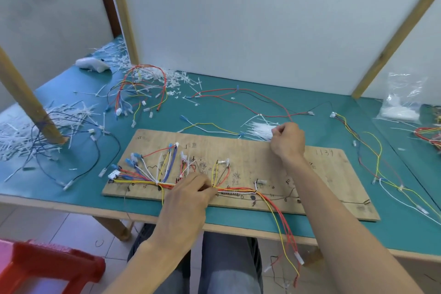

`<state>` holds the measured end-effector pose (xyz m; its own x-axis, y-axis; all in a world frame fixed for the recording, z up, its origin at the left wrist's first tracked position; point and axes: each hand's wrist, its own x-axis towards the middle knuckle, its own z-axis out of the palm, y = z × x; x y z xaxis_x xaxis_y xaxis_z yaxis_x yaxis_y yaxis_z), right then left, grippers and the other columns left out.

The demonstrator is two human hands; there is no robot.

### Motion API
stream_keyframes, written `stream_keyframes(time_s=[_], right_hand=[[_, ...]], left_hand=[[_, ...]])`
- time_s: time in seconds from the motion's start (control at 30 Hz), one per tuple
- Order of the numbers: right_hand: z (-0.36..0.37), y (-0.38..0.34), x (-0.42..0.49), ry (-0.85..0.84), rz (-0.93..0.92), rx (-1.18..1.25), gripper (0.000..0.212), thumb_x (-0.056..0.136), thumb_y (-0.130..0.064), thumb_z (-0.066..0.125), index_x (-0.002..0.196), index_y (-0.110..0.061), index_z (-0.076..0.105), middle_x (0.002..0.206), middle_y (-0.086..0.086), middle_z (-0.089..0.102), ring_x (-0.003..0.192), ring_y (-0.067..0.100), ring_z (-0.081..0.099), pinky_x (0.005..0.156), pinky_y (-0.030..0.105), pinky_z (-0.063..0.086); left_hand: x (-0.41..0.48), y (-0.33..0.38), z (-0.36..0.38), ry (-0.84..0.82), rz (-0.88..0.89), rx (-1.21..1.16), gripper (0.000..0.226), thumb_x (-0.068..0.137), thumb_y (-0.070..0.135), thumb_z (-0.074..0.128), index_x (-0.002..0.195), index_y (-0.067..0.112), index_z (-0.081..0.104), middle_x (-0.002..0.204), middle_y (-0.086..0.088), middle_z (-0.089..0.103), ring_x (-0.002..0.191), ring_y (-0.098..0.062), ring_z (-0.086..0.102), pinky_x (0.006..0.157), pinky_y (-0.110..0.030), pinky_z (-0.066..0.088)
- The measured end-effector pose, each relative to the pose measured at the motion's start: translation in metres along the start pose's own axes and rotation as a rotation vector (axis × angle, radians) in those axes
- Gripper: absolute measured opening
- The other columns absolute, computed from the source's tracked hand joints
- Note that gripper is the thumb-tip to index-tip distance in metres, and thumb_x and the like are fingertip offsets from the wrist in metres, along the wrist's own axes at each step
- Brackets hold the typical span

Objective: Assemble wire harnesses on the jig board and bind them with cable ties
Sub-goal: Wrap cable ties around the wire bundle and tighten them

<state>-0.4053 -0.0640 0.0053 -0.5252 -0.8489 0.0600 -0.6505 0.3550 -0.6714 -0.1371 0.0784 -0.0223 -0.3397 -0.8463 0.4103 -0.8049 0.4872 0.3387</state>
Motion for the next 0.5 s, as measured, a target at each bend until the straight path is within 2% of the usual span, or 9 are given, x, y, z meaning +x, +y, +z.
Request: stream_keyframes(time_s=[0.07, 0.13, 0.23, 0.33, 0.4, 0.5], right_hand=[[-0.003, -0.002, -0.002, 0.012, -0.033, 0.102, 0.015, 0.098, -0.004, 0.062, 0.099, -0.01, 0.075, 0.103, 0.01, 0.076, 0.102, 0.031, 0.067, 0.087, 0.041, 0.054], [-0.005, -0.009, -0.01, 0.008, -0.1, 0.177, 0.016, 0.102, -0.011, 0.062, 0.107, -0.013, 0.078, 0.101, 0.003, 0.077, 0.092, 0.02, 0.066, 0.082, 0.034, 0.049], [-0.007, -0.022, -0.031, -0.022, -0.163, 0.33, 0.014, 0.103, -0.02, 0.063, 0.1, -0.02, 0.077, 0.085, -0.012, 0.07, 0.075, 0.003, 0.059, 0.073, 0.028, 0.044], [-0.009, -0.029, -0.06, -0.1, -0.164, 0.481, 0.009, 0.1, -0.025, 0.07, 0.092, -0.025, 0.074, 0.083, -0.014, 0.07, 0.07, -0.005, 0.06, 0.069, 0.02, 0.049], [-0.01, -0.031, -0.082, -0.182, -0.161, 0.561, 0.008, 0.097, -0.023, 0.073, 0.089, -0.025, 0.075, 0.082, -0.013, 0.073, 0.072, -0.004, 0.062, 0.068, 0.016, 0.051], [-0.009, -0.032, -0.117, -0.326, -0.185, 0.671, 0.005, 0.094, -0.02, 0.077, 0.089, -0.022, 0.078, 0.084, -0.007, 0.077, 0.076, 0.003, 0.065, 0.068, 0.013, 0.049]], left_hand=[[-0.001, -0.001, 0.001, 0.002, 0.003, -0.002, 0.033, 0.07, -0.008, 0.087, 0.089, 0.018, 0.08, 0.09, 0.007, 0.062, 0.086, -0.016, 0.061, 0.063, -0.035, 0.056], [0.0, 0.001, -0.001, 0.004, 0.002, -0.011, 0.036, 0.066, -0.008, 0.09, 0.089, 0.019, 0.081, 0.089, 0.007, 0.063, 0.085, -0.016, 0.062, 0.062, -0.035, 0.058], [0.001, 0.003, -0.004, 0.017, 0.005, -0.032, 0.033, 0.067, -0.006, 0.091, 0.089, 0.017, 0.082, 0.084, 0.007, 0.064, 0.082, -0.017, 0.063, 0.063, -0.036, 0.06], [0.0, 0.006, -0.007, 0.043, -0.024, -0.096, 0.022, 0.078, -0.002, 0.086, 0.088, 0.015, 0.078, 0.085, 0.007, 0.066, 0.083, -0.017, 0.064, 0.07, -0.035, 0.057], [-0.002, 0.008, -0.011, 0.053, -0.074, -0.141, 0.016, 0.087, 0.006, 0.08, 0.091, 0.019, 0.072, 0.088, 0.011, 0.064, 0.084, -0.012, 0.062, 0.073, -0.031, 0.053], [-0.003, 0.009, -0.014, 0.086, -0.16, -0.215, 0.002, 0.099, 0.024, 0.067, 0.099, 0.026, 0.067, 0.093, 0.015, 0.062, 0.085, -0.009, 0.062, 0.074, -0.036, 0.056]])
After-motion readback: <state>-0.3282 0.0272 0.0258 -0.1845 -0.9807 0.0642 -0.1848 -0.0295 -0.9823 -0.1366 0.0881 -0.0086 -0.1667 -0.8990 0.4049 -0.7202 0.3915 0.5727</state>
